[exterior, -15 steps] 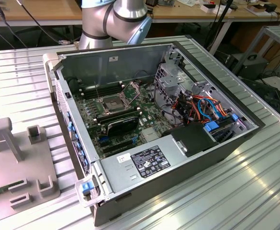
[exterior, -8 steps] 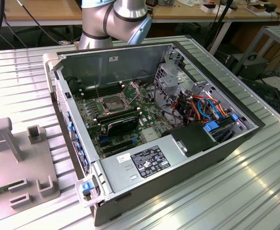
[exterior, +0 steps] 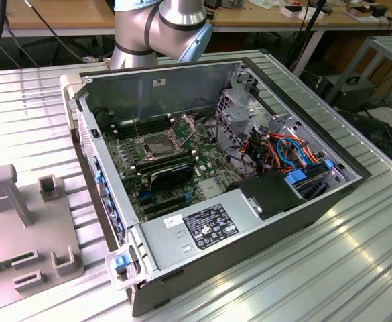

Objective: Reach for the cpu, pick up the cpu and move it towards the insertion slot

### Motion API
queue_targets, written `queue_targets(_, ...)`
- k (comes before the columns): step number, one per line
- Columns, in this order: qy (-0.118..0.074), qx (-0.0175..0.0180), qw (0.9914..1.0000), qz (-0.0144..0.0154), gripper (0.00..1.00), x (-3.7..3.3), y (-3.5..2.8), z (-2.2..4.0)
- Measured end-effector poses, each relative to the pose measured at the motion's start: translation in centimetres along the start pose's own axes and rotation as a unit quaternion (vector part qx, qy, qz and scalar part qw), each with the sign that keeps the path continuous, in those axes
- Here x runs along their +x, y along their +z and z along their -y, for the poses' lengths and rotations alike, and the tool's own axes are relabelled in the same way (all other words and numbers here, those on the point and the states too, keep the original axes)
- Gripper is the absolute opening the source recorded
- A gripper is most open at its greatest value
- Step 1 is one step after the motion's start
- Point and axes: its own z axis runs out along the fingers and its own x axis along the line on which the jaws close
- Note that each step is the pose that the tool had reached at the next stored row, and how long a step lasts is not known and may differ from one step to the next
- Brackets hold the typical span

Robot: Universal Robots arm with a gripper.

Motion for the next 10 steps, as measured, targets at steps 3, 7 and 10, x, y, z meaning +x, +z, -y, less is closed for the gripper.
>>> queue_targets(3,0.000,0.0000,1.00000,0.0000,0.55,0.01,-0.25,0.00)
queue_targets(7,0.000,0.0000,1.00000,-0.0001,0.55,-0.06,-0.29,0.00)
queue_targets(10,0.000,0.0000,1.00000,0.0000,0.55,-0.35,-0.29,-0.01)
